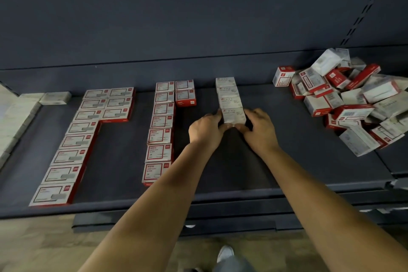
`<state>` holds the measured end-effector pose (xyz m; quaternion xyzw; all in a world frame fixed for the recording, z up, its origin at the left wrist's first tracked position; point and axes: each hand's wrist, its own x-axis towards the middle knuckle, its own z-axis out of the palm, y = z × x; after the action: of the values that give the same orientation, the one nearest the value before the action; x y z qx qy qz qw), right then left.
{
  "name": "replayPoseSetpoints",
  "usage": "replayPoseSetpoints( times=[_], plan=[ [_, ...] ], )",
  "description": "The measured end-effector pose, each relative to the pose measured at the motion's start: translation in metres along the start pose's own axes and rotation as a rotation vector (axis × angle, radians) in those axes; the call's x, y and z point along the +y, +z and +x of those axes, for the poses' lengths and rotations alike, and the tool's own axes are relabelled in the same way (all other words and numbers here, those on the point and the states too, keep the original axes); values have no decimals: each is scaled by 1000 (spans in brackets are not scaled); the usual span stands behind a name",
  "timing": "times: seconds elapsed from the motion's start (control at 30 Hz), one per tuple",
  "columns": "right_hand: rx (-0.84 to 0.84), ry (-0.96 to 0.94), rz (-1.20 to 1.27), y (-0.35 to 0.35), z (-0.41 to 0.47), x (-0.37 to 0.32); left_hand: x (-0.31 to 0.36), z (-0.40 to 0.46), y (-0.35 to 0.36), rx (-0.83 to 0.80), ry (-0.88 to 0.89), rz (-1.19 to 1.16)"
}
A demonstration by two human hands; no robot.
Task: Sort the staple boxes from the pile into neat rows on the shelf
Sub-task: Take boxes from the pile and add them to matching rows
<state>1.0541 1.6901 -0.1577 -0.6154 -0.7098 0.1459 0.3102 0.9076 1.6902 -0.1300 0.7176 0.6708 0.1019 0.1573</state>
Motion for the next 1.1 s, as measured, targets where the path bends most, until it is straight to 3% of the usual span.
replayPoseSetpoints(
  times=[0.2,0.3,0.4,0.5,0.63,0.73,0.8,0.9,1.1],
  plan=[
    [26,-12,-1,4,1,6,6,-2,6,36,12,110],
    [54,-4,0,3,-4,4,5,-10,7,78,6,10],
    [71,-117,3,-2,-14,-1,0,-28,7,291,42,-172],
    [71,-225,8,-24,-29,-1,16,-49,15,438,213,-223],
    [242,-297,31,-81,-47,25,76,-62,34,383,307,-264],
    [399,-252,62,-132,-60,64,126,-64,60,334,371,-264],
    [419,-191,5,-160,-66,93,153,-63,75,316,386,-282],
    [224,-68,-107,-184,-66,132,181,-61,89,319,377,-309],
    [-158,41,-74,-192,-59,148,209,-54,100,339,331,-319]
  ],
)
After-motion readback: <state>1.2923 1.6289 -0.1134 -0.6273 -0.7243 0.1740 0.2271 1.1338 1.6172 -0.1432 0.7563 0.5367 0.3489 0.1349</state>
